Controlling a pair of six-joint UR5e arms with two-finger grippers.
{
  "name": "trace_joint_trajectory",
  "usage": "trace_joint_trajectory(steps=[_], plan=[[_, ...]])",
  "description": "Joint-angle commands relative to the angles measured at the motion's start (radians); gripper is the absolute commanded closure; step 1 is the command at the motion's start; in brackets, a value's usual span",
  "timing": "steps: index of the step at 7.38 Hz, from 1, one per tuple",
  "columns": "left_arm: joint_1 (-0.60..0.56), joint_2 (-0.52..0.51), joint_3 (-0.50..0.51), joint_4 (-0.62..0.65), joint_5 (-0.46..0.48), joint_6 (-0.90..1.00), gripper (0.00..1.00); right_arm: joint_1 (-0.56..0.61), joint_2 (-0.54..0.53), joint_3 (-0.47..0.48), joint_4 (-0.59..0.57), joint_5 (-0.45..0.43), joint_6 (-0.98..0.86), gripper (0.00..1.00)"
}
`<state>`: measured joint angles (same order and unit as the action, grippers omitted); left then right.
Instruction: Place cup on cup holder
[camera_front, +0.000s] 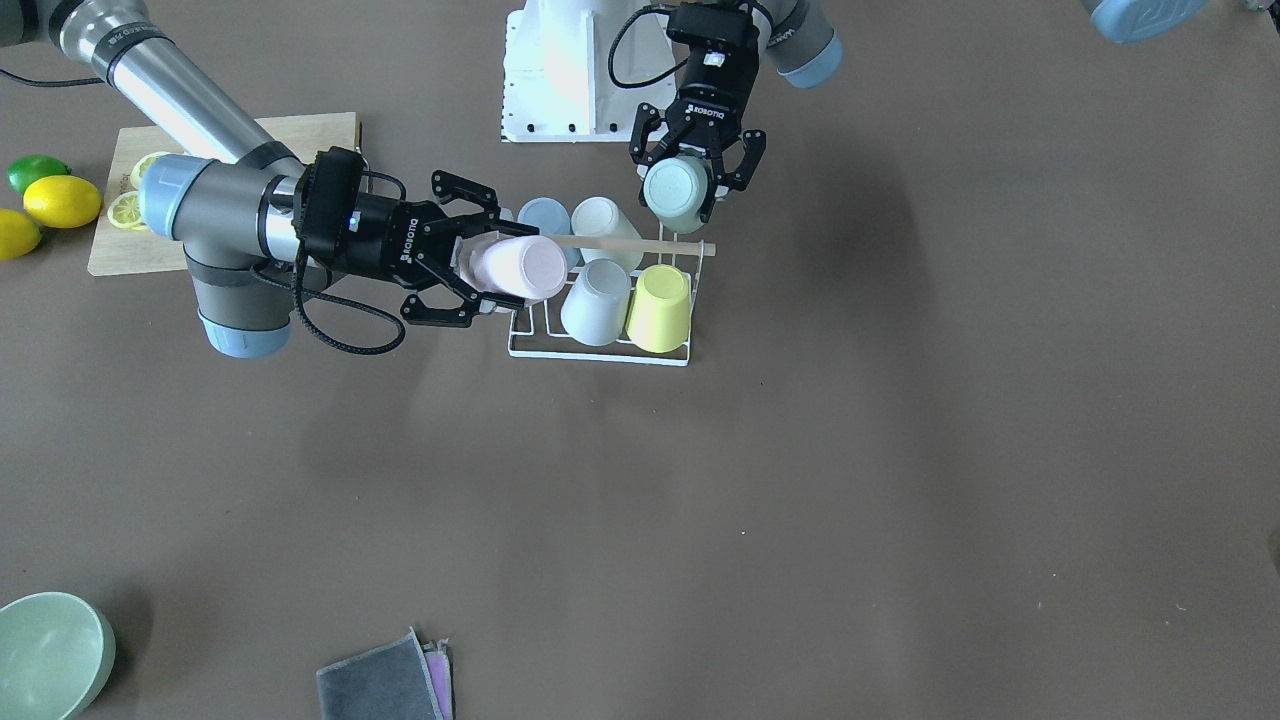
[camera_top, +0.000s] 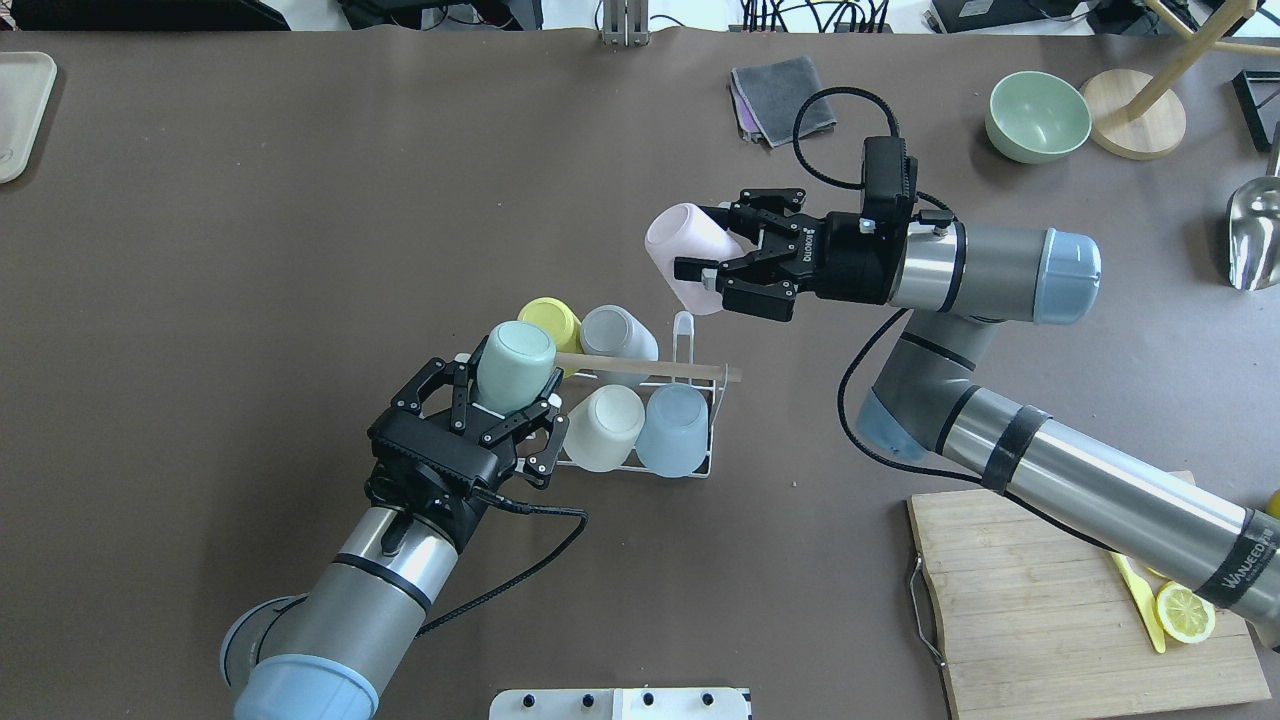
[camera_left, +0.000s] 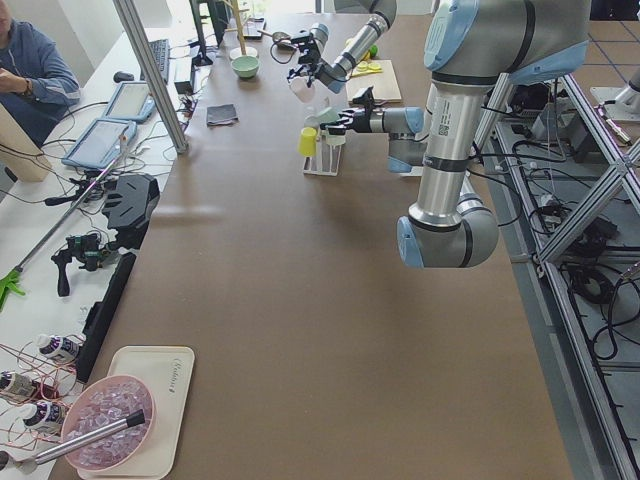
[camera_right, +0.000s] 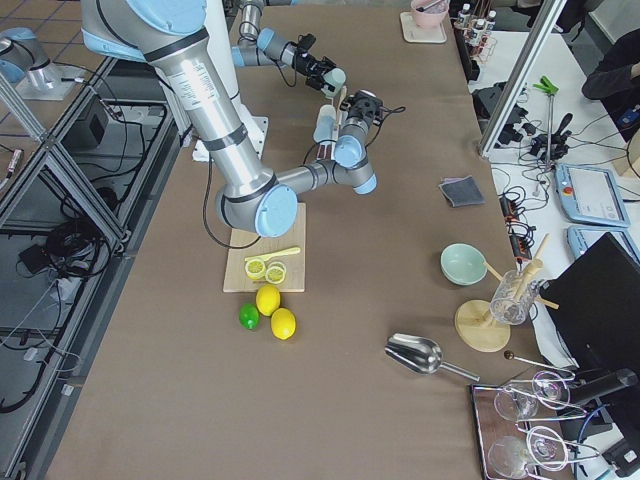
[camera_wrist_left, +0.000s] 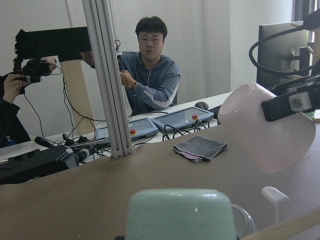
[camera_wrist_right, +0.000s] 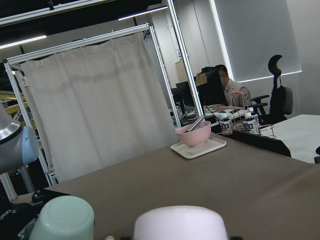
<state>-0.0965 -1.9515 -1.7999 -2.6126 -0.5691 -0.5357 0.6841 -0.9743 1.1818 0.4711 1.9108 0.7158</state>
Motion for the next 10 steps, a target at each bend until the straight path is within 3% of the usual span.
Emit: trace_joint_trajectory(steps=[1, 10], plan=[[0.000, -0.007, 0.013, 0.000, 0.000, -0.001, 0.69, 0.000, 0.037, -0.056, 0.003, -0.002, -0.001, 1.00], [-0.003, -0.024, 0.053, 0.000, 0.000, -0.044, 0.69, -0.049, 0.019, -0.061, 0.011, -0.007, -0.002, 1.00]])
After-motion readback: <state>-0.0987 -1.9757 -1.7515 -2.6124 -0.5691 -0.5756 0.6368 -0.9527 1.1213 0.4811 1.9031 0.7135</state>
